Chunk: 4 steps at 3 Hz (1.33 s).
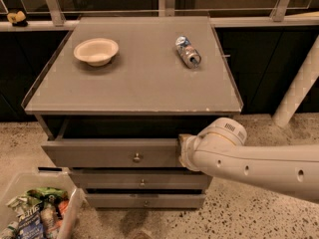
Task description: Open top drawer
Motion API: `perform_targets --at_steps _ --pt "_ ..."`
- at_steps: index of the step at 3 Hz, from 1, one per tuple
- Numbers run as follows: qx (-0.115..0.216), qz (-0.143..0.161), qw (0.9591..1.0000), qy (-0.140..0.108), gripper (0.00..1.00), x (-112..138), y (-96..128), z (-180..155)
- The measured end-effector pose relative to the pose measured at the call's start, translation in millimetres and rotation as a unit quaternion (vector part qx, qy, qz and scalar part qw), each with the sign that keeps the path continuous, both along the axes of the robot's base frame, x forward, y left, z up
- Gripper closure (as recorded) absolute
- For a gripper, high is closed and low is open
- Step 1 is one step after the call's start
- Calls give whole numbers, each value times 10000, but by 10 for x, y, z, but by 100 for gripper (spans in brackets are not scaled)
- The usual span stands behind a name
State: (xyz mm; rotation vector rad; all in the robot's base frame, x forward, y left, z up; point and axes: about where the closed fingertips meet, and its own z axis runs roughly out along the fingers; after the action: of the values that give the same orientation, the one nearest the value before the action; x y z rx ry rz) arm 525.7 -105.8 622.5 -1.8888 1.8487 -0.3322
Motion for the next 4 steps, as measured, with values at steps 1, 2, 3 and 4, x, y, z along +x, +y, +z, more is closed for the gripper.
perform_targets --at_steps 1,2,3,4 --pt "22 -10 10000 47 100 -49 -15 -49" --pt "22 -10 10000 47 100 -45 -5 -22" --pt "37 1 10000 -20 100 -63 -3 60" --pt "37 1 10000 -20 100 -63 -3 60"
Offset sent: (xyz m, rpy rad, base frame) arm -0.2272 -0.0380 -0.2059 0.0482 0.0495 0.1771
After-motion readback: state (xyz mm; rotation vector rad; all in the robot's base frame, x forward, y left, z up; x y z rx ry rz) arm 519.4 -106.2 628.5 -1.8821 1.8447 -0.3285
